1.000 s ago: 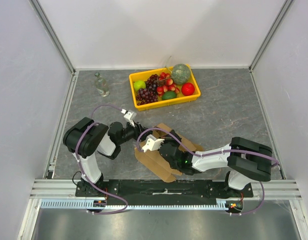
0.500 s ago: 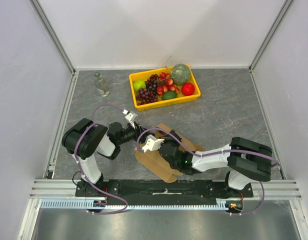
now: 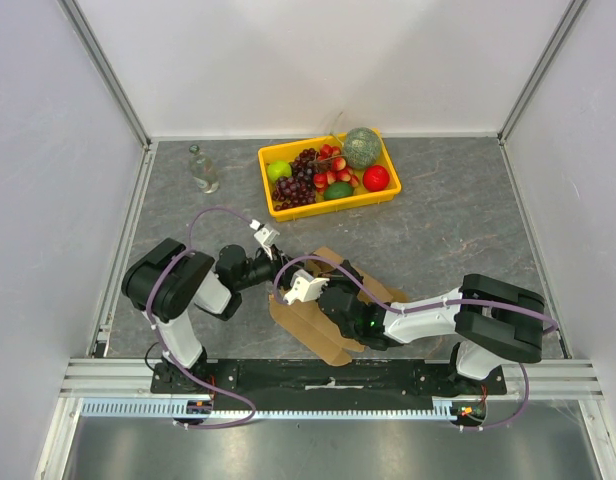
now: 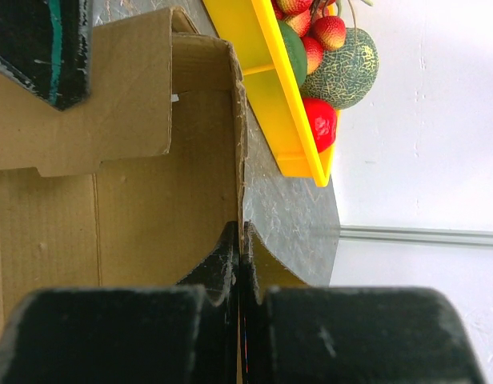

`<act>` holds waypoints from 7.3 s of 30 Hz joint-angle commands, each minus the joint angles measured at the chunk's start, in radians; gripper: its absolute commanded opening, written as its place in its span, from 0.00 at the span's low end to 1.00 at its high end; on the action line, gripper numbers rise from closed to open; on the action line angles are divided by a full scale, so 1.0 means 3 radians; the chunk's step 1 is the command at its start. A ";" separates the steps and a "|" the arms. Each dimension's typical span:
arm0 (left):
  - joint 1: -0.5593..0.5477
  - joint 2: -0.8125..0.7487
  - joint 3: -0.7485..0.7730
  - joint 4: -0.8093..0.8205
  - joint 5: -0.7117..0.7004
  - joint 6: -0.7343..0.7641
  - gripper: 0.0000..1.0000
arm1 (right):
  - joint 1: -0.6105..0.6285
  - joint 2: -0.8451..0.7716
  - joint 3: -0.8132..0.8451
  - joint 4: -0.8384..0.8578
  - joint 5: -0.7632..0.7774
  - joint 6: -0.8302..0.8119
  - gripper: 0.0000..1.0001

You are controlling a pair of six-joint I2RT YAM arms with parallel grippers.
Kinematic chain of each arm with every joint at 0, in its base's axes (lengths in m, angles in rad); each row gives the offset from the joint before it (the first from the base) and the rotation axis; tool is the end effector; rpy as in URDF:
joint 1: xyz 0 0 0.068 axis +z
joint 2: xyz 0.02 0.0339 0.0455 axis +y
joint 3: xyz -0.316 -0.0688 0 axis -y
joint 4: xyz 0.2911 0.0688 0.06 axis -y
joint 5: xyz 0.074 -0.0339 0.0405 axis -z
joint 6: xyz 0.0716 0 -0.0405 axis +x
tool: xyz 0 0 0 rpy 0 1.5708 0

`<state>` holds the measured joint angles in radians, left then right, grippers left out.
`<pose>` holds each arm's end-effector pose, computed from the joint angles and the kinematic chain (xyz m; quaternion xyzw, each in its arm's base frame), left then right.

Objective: Fold the paper box

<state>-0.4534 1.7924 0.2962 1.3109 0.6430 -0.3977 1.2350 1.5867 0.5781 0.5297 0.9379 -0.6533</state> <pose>0.2509 -0.1700 0.1118 0.2221 0.7242 -0.4716 0.4515 0.1646 0.2965 0.1615 -0.4799 0.6372 -0.2372 0.5545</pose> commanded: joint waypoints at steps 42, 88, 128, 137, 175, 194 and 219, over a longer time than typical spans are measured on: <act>-0.0360 0.0223 0.0168 0.1178 -0.0604 0.0528 0.64 | 0.0015 -0.0257 0.0021 -0.0298 -0.0488 0.0602 0.32; -0.1270 0.0095 0.0132 0.1178 -0.2945 0.1249 0.33 | 0.0015 -0.0462 0.0026 -0.0477 -0.1030 0.1252 0.40; -0.1541 -0.0447 -0.0552 0.1178 -0.3181 0.0713 0.61 | 0.0015 -0.0523 0.0072 -0.0589 -0.1091 0.1395 0.41; -0.1674 -0.0978 -0.1058 0.1178 -0.3181 0.0370 0.63 | 0.0015 -0.0616 0.0036 -0.0584 -0.1132 0.1451 0.43; -0.1261 -0.0493 -0.0609 0.1178 -0.2610 0.0651 0.78 | 0.0010 -0.0667 0.0088 -0.0636 -0.1347 0.1533 0.44; -0.0933 -0.0115 -0.0113 0.1178 -0.2133 0.0600 0.63 | 0.0005 -0.0657 0.0093 -0.0656 -0.1347 0.1579 0.44; -0.1091 -0.0059 0.0066 0.1178 -0.2522 0.0957 0.02 | 0.0005 -0.0544 0.0164 -0.0671 -0.1434 0.1636 0.44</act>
<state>-0.7589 1.7611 0.2783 1.2934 -0.0601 -0.1753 1.2339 1.4086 0.6014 0.3332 0.5346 -0.1947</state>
